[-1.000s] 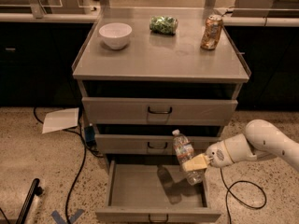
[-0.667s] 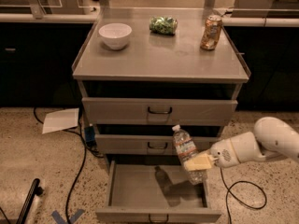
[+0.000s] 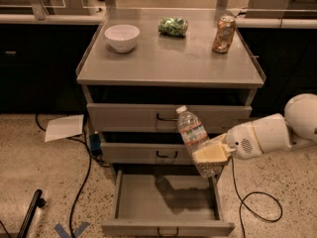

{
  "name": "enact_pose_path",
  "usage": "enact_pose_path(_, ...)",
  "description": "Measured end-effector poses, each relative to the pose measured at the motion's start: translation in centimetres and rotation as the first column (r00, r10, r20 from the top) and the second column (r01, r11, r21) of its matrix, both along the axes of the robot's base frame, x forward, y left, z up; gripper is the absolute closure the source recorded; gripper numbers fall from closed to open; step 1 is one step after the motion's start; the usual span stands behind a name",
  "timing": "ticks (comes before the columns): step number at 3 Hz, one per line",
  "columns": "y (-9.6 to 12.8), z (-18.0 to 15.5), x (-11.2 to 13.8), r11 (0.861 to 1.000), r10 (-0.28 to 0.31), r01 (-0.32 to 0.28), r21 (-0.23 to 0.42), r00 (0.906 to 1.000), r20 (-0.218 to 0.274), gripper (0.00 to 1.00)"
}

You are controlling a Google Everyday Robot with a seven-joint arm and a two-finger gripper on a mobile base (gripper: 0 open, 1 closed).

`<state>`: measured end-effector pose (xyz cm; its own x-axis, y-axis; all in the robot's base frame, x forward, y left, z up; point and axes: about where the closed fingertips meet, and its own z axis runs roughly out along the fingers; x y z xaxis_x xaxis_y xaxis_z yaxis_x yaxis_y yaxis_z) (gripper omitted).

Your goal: Pick water bottle from bottom drawer and place on counter

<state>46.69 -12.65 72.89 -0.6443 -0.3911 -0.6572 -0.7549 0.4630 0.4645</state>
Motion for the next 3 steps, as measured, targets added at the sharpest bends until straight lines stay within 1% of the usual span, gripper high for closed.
enact_pose_path(1, 1.1, 5.6, 0.6, 1.0, 0.016, -0.016, 0.005, 0.9971, 0.074, 1.0)
enact_pose_path(2, 2.3, 11.0, 0.5, 1.0, 0.019, -0.021, 0.008, 0.987, 0.159, 1.0)
enact_pose_path(3, 2.3, 11.0, 0.5, 1.0, 0.02, -0.021, 0.008, 0.9871, 0.159, 1.0)
